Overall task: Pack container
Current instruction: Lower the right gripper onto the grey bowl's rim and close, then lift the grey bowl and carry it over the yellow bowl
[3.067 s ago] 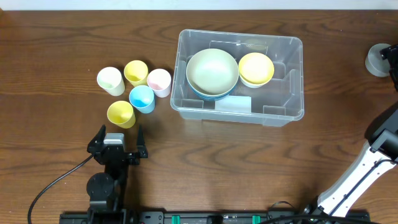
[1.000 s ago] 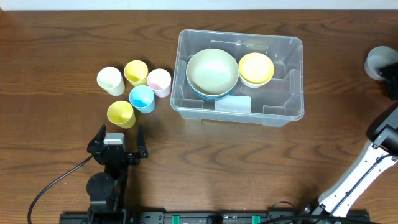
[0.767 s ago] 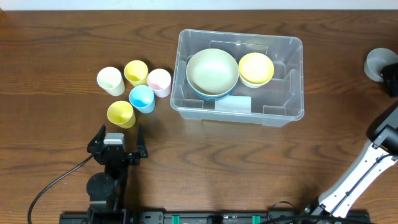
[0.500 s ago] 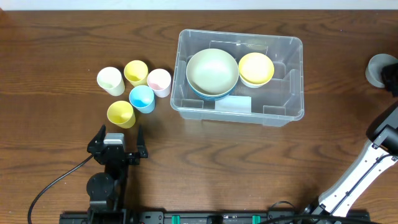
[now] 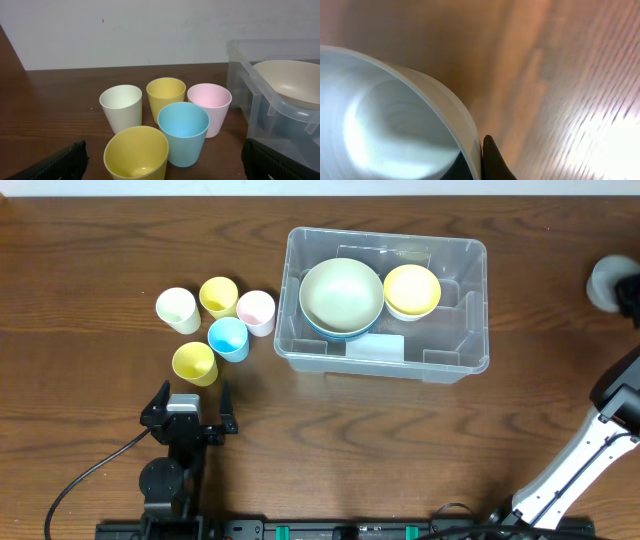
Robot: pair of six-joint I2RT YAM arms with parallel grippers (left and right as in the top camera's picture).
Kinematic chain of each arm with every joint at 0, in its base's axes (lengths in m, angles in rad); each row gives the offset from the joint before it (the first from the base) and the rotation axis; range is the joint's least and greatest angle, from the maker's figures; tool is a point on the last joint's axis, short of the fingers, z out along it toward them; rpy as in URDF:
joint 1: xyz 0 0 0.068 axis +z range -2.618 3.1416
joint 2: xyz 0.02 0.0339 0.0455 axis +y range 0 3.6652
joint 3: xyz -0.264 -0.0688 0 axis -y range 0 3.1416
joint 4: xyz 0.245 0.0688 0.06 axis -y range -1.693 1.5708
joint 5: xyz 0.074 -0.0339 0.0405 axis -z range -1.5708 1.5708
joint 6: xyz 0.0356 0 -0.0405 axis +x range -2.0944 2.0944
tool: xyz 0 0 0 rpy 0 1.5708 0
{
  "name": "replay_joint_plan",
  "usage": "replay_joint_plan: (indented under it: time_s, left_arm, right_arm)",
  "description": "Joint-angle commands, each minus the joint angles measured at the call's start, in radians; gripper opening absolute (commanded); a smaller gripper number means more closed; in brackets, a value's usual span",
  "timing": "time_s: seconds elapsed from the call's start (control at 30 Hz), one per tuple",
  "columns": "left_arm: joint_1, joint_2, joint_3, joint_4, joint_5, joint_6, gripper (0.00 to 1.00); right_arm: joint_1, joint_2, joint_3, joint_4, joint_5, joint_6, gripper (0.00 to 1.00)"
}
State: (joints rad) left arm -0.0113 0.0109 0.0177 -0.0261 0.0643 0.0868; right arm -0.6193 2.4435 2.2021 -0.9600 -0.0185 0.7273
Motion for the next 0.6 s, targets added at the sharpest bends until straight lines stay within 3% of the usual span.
replay_joint_plan:
  time_s: [0.0,0.27,0.57]
  left_arm:
    - [0.004,-0.006,-0.014,-0.038,0.014,0.014,0.98]
    - [0.004,-0.006,-0.014,-0.038,0.014,0.014,0.98]
    - [0.004,-0.006,-0.014,-0.038,0.014,0.014,0.98]
  right_arm:
    - [0.069,-0.194,0.011,0.009,-0.103,-0.016,0.01]
    - [0.329,-0.417,0.011,0.006,-0.192,-0.178,0.01]
    - [0.639,-0.396,0.01,-0.089,-0.11,-0.247,0.01]
